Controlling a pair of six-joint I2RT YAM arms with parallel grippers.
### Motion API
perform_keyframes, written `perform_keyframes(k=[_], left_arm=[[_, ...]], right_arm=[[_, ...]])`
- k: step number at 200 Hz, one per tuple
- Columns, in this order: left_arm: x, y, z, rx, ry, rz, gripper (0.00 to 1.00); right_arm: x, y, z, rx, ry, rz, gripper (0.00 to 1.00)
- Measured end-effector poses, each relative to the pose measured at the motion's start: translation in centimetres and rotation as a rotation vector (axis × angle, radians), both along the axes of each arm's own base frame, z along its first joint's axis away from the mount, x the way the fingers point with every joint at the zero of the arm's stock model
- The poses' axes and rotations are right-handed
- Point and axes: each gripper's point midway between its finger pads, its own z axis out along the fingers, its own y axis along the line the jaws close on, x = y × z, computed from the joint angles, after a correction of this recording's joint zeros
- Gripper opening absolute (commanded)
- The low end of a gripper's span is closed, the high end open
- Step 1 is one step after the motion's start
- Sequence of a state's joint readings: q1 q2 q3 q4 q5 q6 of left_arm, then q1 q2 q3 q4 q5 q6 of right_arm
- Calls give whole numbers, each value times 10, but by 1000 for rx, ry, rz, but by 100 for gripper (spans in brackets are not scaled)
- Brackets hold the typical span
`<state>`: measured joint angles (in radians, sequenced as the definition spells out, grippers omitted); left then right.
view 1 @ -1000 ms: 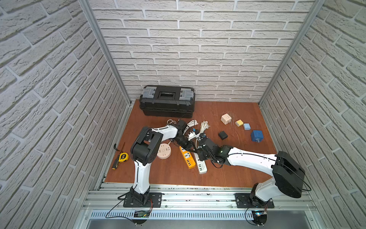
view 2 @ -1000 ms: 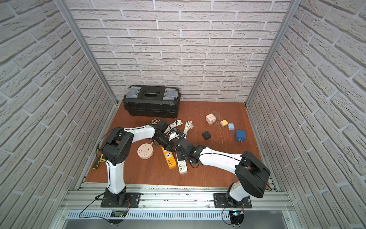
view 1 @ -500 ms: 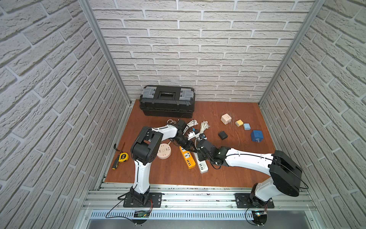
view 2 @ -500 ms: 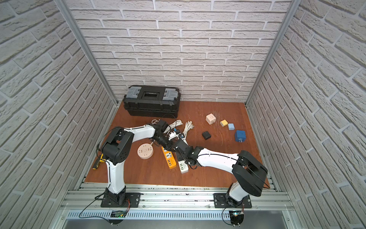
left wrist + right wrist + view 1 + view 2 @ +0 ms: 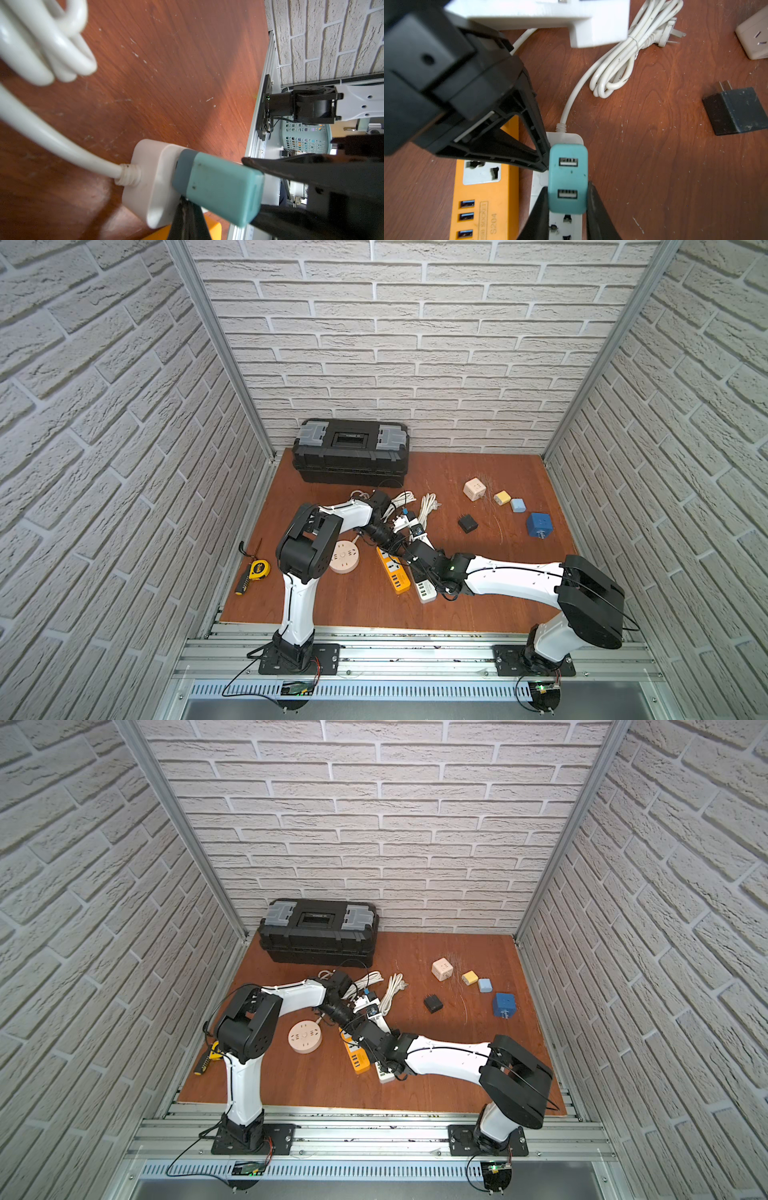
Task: Pull the plug off the socket
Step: Remove the plug from the socket.
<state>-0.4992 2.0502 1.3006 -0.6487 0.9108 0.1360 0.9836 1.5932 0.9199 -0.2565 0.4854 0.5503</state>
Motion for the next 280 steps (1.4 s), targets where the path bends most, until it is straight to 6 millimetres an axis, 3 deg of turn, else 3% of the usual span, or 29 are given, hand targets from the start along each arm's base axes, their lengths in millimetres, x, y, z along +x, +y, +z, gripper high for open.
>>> perform_keyframes(k=[69,165,216,280], left_arm=[[1,0,0,-1,1,2,0],[1,0,0,-1,1,2,0],[1,0,0,-2,1,2,0],[1,0,0,-3,1,2,0]], right_arm=[[1,-2,7,117,16,-10,3],[0,-3,10,100,0,0,3],[-2,0,31,148,-33,10,3],[-2,-2,37,163,-43,-2,3]])
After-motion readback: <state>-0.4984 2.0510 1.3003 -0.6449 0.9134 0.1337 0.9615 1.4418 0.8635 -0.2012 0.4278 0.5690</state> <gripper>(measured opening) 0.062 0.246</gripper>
